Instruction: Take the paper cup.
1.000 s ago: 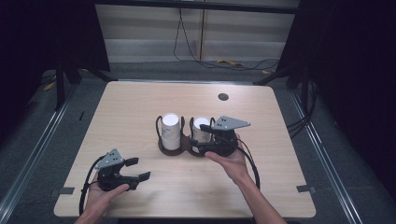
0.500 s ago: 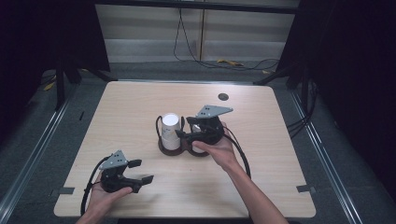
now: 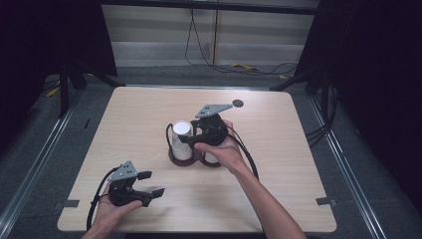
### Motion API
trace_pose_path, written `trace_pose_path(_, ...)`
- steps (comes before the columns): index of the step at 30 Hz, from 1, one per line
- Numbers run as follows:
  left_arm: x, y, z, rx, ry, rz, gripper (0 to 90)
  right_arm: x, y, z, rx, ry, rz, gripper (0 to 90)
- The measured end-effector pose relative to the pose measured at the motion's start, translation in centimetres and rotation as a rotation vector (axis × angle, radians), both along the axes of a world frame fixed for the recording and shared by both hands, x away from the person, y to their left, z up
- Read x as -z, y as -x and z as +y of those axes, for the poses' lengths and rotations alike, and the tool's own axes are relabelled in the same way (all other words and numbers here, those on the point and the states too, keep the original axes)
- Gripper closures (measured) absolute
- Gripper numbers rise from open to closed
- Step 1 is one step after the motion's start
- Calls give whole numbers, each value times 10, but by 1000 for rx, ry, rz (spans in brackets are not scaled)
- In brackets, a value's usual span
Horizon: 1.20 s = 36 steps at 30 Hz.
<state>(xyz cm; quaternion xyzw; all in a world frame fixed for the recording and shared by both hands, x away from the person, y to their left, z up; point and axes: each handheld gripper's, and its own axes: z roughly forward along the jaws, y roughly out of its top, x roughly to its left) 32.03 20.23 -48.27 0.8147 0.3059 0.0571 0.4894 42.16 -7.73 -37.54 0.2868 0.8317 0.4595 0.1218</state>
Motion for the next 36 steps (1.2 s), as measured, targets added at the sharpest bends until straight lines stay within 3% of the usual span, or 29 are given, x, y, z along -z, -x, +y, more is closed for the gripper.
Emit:
trace_pose_path(5, 0, 0, 1, 1, 2, -1, 186, -5, -9, 5, 6, 37, 5, 295)
trace_pose_path(13, 1, -2, 0, -4, 7, 12, 196, -11, -23, 13, -21, 122, 60, 311)
trace_pose_path(18, 1, -2, 1, -6, 11, 15, 197, -7, -33, 17, -44, 154, 108, 279)
trace_pose_path(25, 0, -2, 1, -6, 14, 19, 197, -6, -43, 23, -68, 198, 142, 256)
trace_pose_path(36, 0, -3, 3, -7, 20, 26, 197, -1, -52, 35, -102, 287, 190, 283)
